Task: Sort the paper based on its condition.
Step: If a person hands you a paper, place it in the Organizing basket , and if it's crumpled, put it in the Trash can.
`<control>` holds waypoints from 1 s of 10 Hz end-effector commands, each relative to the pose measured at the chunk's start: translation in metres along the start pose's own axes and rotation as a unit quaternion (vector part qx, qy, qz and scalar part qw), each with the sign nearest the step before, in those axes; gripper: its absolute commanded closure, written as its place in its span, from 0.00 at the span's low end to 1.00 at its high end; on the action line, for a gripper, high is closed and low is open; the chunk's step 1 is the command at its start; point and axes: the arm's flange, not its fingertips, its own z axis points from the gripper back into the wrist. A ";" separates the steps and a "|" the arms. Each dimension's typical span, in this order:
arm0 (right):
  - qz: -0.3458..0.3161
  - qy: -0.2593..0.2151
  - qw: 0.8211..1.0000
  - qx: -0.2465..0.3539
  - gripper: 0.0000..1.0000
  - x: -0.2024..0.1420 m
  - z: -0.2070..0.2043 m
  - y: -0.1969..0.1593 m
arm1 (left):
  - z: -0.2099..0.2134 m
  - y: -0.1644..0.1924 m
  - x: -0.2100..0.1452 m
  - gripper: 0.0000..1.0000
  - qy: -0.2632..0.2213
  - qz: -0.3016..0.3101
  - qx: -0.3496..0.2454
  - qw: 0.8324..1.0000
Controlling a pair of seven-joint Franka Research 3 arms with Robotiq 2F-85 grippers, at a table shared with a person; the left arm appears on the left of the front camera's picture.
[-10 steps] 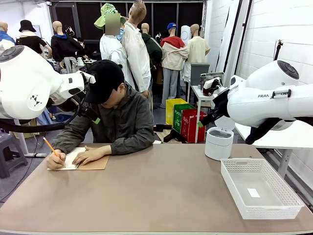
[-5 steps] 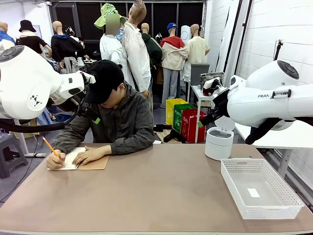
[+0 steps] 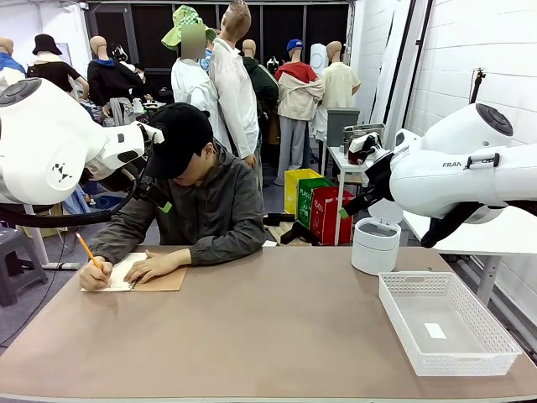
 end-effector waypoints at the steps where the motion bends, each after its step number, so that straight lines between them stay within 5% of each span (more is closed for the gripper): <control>1: 0.000 0.000 1.000 0.001 0.00 0.000 0.000 0.000 | 0.001 0.001 0.000 0.00 -0.002 0.000 -0.001 1.000; 10: 0.000 0.000 1.000 0.001 0.00 0.000 0.000 0.000 | 0.001 0.001 0.000 0.00 -0.002 0.000 -0.001 1.000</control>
